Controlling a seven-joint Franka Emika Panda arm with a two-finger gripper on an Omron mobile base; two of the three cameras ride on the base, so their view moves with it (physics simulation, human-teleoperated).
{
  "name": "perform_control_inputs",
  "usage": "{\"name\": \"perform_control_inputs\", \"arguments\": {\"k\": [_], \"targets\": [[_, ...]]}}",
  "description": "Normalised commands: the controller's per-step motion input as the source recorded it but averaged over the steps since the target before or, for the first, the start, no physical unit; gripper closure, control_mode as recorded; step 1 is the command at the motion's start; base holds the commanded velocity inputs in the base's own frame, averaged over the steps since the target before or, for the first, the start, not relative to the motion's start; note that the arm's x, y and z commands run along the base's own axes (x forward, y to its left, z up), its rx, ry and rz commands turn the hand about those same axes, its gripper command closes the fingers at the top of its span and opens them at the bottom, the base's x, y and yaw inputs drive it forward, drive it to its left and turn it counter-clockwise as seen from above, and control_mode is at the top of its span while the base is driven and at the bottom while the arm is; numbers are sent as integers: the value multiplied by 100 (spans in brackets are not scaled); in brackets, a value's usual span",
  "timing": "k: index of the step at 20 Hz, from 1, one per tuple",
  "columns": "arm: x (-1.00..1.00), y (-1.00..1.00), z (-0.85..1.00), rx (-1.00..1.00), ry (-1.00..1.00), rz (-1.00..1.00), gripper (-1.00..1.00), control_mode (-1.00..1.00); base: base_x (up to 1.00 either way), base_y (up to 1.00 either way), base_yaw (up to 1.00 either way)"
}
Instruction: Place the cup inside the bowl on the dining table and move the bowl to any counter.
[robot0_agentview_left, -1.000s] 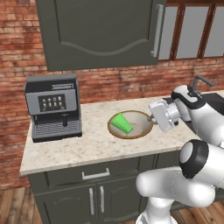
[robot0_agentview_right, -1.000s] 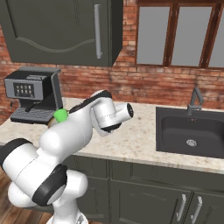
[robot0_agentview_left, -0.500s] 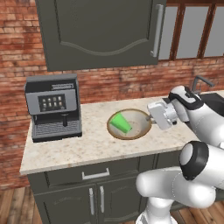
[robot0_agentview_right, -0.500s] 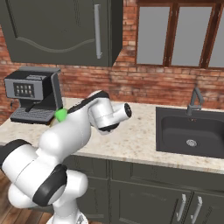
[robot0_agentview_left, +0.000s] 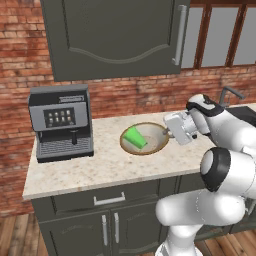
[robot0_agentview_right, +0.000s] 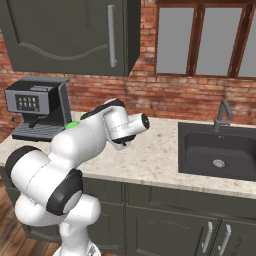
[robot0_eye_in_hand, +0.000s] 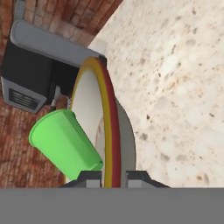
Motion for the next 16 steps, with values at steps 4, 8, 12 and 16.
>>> {"name": "perform_control_inputs", "arguments": {"k": [4, 8, 12, 16], "targets": [[24, 0, 0, 0, 12, 0, 100, -100, 0, 0, 0], [11, 0, -4, 5, 15, 0, 100, -100, 0, 0, 0], [1, 0, -4, 14, 12, 0, 100, -100, 0, 0, 0], [0, 0, 0, 14, 2, 0, 100, -100, 0, 0, 0]]}}
